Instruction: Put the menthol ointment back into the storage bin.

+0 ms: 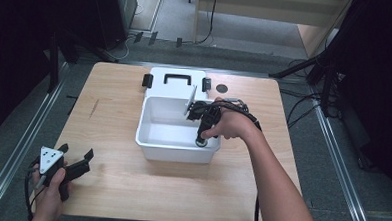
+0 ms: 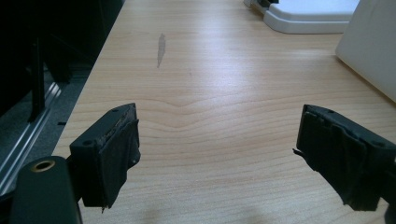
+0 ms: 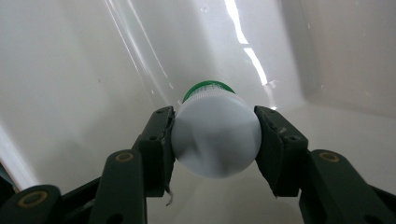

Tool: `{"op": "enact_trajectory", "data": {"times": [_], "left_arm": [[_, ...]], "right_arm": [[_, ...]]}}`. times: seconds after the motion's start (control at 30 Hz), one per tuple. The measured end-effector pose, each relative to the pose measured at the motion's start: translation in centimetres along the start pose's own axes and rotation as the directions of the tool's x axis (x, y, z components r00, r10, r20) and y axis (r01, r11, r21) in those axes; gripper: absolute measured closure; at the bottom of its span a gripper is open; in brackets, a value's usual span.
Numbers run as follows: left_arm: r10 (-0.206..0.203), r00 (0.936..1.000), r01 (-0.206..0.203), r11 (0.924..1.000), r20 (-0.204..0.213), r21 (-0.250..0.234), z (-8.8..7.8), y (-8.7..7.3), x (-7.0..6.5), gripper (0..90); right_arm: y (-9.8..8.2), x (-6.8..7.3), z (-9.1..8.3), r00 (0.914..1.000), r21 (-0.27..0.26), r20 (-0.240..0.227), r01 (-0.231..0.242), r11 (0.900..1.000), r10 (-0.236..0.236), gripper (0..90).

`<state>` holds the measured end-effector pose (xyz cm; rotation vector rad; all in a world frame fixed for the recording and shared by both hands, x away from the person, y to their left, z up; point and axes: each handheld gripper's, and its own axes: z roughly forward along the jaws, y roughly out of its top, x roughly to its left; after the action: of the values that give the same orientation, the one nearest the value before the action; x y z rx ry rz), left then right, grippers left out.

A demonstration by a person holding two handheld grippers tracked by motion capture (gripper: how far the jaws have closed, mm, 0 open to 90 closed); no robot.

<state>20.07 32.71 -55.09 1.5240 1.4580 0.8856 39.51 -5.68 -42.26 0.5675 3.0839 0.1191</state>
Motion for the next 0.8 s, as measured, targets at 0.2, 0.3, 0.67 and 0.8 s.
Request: {"op": "enact_trajectory", "data": {"times": [0.2,0.3,0.67,0.8], "left_arm": [[0.000,1.0000,0.000,1.0000,0.000,0.000,0.0,0.0,0.0,13.9],[0.002,1.0000,-0.002,1.0000,0.000,0.000,0.0,0.0,0.0,13.9],[0.005,1.0000,-0.005,1.0000,-0.002,0.000,0.0,0.0,0.0,14.0],[0.004,1.0000,-0.004,1.0000,-0.002,-0.001,0.0,0.0,0.0,13.9]], "right_arm": [[0.1,0.1,0.6,0.9999,0.007,0.003,0.012,1.000,-0.012,51.6],[0.1,0.2,0.7,0.9997,0.007,0.007,0.022,1.000,-0.022,51.6],[0.2,0.4,1.1,0.9990,0.023,0.016,0.042,0.999,-0.043,51.6],[0.2,0.4,1.3,0.9986,0.032,0.024,0.047,0.998,-0.048,51.6]]}}
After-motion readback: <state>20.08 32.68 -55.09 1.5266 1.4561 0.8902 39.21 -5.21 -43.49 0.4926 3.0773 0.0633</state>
